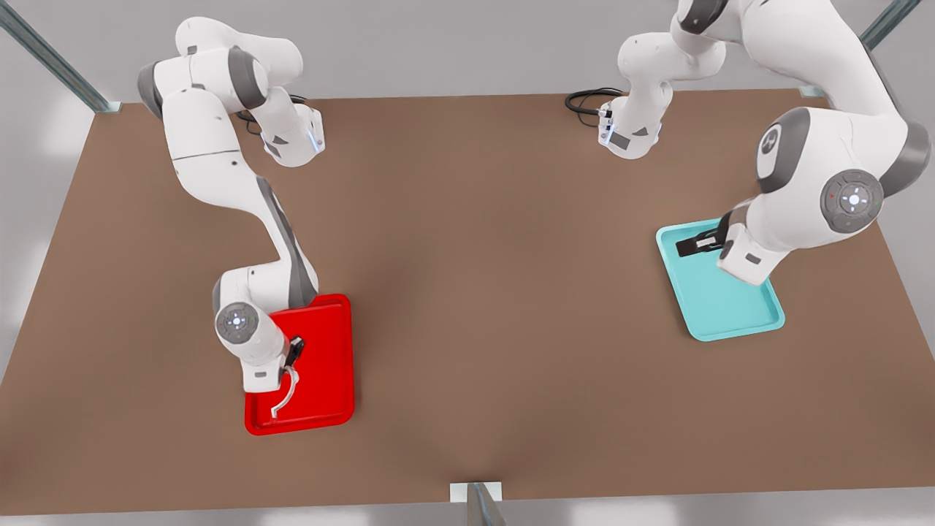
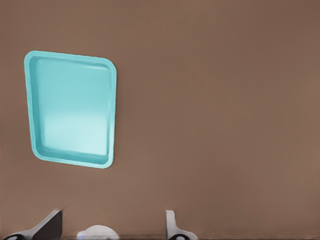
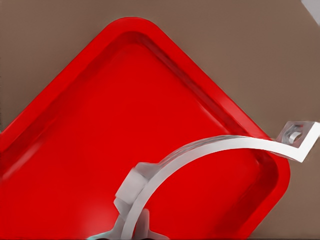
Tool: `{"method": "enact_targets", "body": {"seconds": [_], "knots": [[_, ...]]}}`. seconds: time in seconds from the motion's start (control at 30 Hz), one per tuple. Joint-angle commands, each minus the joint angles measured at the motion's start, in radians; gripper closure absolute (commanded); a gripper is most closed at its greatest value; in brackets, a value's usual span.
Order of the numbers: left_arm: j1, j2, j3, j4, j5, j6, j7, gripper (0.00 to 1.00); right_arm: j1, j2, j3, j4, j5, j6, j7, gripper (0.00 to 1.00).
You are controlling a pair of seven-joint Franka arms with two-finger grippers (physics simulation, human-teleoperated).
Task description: Take the drainage pipe clamp from the left arm, pass it to the right arm, and place it in the plate on the right side
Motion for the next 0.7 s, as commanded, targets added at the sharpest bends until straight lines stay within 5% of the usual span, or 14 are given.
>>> {"method": "enact_targets", "body": {"seconds": [0.0,0.1,0.13,0.17,0.37,0.4,0.47,0.6,0.67], "knots": [[0.002,-0.002,-0.002,0.002,-0.012,-0.101,0.361,0.00,0.000,0.002,0.001,-0.006,0.009,-0.134,-0.130,0.79],[0.011,0.002,0.001,-0.001,-0.010,-0.101,0.363,0.00,-0.003,0.020,0.001,-0.006,0.103,-0.157,-0.133,0.79],[0.025,0.001,0.000,-0.003,-0.013,-0.106,0.363,0.00,-0.003,0.022,0.001,-0.005,0.108,-0.157,-0.133,0.62],[0.026,0.001,0.001,-0.003,-0.012,-0.106,0.363,0.00,-0.008,0.022,0.001,-0.005,0.126,-0.154,-0.148,0.00],[0.039,-0.004,-0.002,-0.003,-0.012,-0.133,0.364,0.00,-0.007,-0.013,0.000,0.012,0.128,-0.159,-0.145,0.00],[0.039,-0.004,-0.002,-0.003,-0.012,-0.133,0.363,0.00,0.000,-0.070,0.000,0.053,0.141,-0.261,-0.063,0.00],[0.037,-0.004,-0.002,-0.003,-0.012,-0.129,0.363,0.00,0.010,-0.121,-0.011,0.311,0.106,-0.791,0.477,0.00],[0.037,-0.004,-0.004,-0.003,-0.012,-0.129,0.363,0.00,-0.051,-0.479,-0.009,0.101,0.072,-0.855,0.694,0.00],[0.035,-0.004,-0.004,-0.003,-0.012,-0.130,0.363,0.00,-0.060,-0.538,-0.009,0.046,0.077,-0.854,0.692,0.00]]}}
